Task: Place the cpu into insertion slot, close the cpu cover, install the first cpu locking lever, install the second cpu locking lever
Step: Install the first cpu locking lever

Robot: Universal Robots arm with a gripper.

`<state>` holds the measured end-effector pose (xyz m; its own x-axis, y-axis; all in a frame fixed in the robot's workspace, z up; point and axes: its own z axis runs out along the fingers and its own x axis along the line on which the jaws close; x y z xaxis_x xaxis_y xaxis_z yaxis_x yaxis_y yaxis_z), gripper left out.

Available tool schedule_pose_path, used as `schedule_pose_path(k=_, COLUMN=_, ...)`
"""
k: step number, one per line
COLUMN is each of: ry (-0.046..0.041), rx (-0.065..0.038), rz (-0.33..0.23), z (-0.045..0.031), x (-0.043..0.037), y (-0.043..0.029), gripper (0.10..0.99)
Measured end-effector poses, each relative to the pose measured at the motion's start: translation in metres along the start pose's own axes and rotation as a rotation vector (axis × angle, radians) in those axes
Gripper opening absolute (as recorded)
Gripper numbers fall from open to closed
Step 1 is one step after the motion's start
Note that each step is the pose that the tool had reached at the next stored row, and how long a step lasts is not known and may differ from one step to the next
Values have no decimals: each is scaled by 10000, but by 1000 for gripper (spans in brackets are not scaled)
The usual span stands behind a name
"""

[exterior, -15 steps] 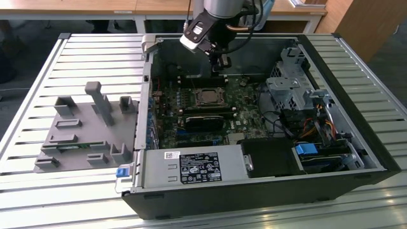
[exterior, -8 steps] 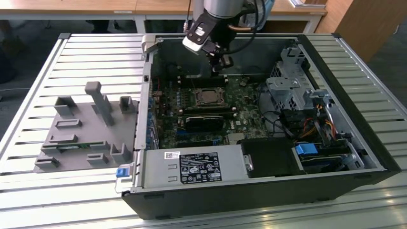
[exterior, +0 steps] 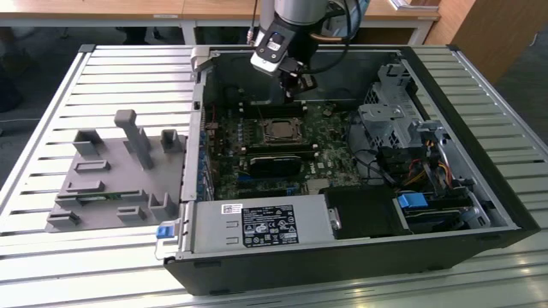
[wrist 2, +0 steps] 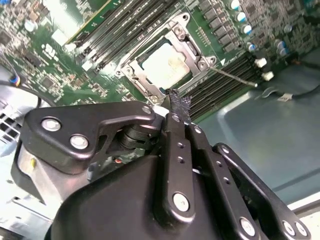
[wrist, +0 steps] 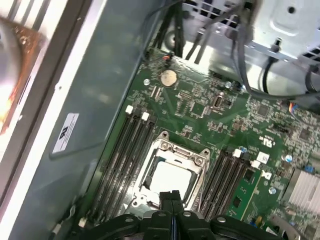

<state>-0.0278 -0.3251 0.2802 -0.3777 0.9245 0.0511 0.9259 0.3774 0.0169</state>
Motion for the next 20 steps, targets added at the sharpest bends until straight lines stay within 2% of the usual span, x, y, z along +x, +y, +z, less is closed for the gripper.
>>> schedule_pose_path(k=9, ry=25, rx=72, rz=-1425, z=2, x=0, y=0, gripper=106)
schedule_pose_path(k=20, ry=58, rx=174, rz=-3413, z=5, x=0, y=0, gripper=106)
